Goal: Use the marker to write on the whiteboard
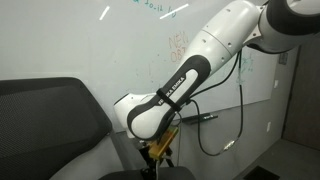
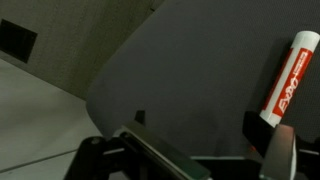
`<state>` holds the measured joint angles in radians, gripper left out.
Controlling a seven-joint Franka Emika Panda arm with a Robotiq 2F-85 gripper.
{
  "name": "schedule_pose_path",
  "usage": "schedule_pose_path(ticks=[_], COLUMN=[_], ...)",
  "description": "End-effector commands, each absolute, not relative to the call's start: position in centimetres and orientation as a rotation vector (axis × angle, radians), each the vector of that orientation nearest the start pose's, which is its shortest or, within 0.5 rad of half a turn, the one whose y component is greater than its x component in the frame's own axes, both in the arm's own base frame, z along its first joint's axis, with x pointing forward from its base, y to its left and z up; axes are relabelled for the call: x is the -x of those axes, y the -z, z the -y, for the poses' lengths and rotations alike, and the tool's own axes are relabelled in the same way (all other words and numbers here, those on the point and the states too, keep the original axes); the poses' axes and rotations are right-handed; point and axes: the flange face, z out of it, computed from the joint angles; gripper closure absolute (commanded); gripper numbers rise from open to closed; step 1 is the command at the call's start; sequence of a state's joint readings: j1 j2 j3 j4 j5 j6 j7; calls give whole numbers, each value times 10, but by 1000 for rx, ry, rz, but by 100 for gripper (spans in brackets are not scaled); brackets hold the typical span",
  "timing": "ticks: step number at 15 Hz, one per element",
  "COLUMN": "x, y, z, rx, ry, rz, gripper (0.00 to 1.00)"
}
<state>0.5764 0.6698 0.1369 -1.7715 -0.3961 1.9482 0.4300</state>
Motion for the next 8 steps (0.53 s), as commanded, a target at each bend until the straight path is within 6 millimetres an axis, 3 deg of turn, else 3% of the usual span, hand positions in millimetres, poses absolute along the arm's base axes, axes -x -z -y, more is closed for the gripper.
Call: schedule_pose_path(ticks=[1,8], x=[-471,-453], y=[-182,-193], z=[-371,-390], rx=[3551,3425], ry=[-445,-488], rz=[867,903], gripper=[0,0])
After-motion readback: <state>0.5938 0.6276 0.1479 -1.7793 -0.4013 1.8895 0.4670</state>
